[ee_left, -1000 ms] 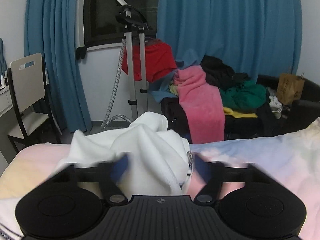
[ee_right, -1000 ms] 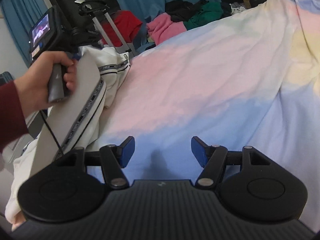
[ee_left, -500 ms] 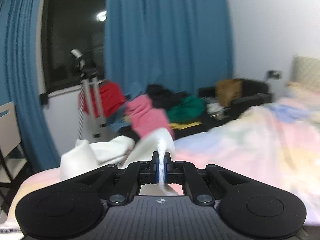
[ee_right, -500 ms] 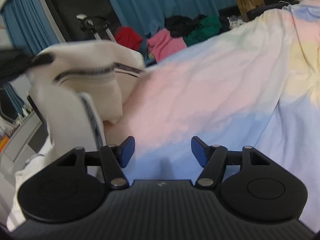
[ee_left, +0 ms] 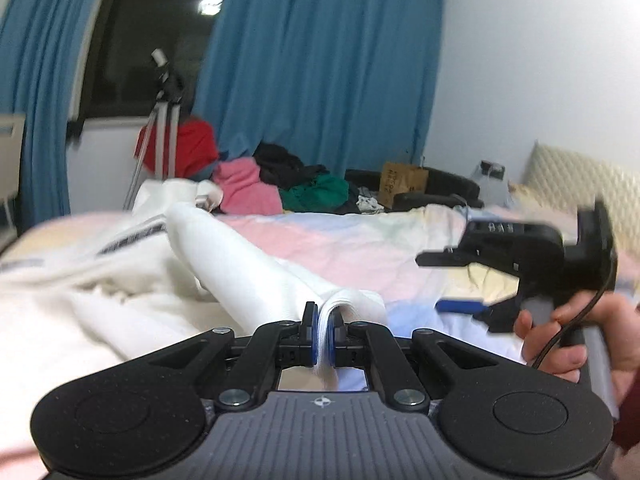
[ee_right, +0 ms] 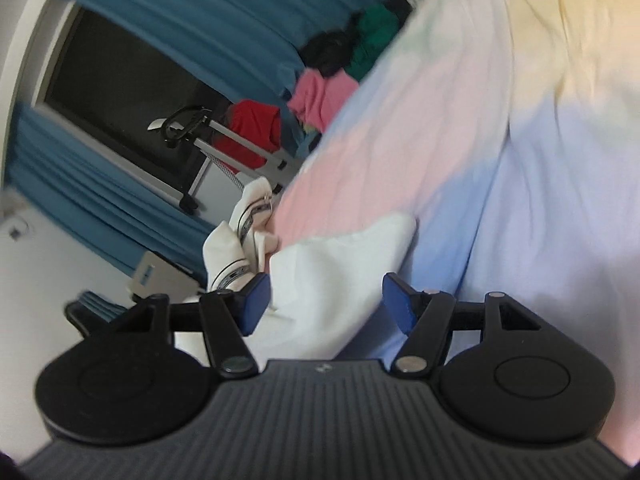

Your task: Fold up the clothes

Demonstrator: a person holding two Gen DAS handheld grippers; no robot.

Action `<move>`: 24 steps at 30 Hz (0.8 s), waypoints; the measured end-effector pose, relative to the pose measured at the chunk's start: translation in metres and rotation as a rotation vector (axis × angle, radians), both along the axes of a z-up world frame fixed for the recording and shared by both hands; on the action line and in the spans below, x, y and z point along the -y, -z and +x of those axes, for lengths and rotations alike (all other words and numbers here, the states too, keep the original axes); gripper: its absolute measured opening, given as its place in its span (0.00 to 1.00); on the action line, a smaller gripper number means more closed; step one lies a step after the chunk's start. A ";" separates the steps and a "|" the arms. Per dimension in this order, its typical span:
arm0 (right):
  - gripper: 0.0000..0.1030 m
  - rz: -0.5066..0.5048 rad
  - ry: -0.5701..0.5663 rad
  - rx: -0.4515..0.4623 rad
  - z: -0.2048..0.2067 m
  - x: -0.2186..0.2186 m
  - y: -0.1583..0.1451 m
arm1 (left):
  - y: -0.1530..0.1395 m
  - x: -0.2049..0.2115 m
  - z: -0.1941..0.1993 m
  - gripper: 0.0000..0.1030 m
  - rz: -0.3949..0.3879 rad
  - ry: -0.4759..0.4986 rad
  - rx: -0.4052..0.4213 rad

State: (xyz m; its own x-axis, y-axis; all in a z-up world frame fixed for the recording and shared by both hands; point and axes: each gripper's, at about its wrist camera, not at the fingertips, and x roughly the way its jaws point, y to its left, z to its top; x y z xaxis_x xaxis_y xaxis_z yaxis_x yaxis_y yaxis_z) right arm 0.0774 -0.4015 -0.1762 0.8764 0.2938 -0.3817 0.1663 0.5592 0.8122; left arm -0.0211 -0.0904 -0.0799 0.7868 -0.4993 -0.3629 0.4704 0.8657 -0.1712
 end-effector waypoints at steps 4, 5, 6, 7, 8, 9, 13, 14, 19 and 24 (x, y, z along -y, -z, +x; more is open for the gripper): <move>0.63 0.099 -0.043 -0.059 0.017 -0.004 0.019 | 0.000 -0.024 0.024 0.06 -0.098 -0.031 -0.074; 0.62 0.106 -0.053 -0.073 0.024 -0.008 0.025 | 0.000 -0.029 0.028 0.06 -0.118 -0.036 -0.092; 0.57 0.112 -0.059 -0.085 0.031 -0.013 0.030 | 0.002 -0.034 0.032 0.06 -0.135 -0.040 -0.111; 0.56 0.117 -0.066 -0.097 0.039 -0.017 0.036 | 0.003 -0.037 0.036 0.06 -0.143 -0.041 -0.125; 0.56 0.122 -0.072 -0.109 0.046 -0.021 0.041 | 0.005 -0.040 0.039 0.06 -0.147 -0.041 -0.136; 0.56 0.123 -0.077 -0.120 0.055 -0.026 0.047 | 0.007 -0.042 0.042 0.06 -0.150 -0.041 -0.147; 0.40 0.076 -0.061 -0.176 0.087 -0.036 0.063 | 0.016 -0.042 0.050 0.07 -0.148 -0.021 -0.134; 0.31 0.057 -0.051 -0.191 0.095 -0.036 0.066 | 0.019 -0.042 0.051 0.07 -0.150 -0.014 -0.134; 0.06 -0.090 0.026 -0.168 0.118 -0.029 0.045 | 0.033 -0.042 0.058 0.13 -0.173 0.035 -0.170; 0.05 -0.225 0.070 -0.090 0.122 0.004 -0.003 | 0.038 -0.030 0.049 0.51 -0.200 0.158 -0.203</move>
State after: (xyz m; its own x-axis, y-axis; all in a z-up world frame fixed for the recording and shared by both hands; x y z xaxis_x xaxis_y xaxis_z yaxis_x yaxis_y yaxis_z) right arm 0.1994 -0.4056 -0.1735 0.8513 0.1322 -0.5077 0.2769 0.7088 0.6488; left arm 0.0280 -0.0607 -0.1182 0.6156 -0.6868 -0.3864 0.5353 0.7243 -0.4345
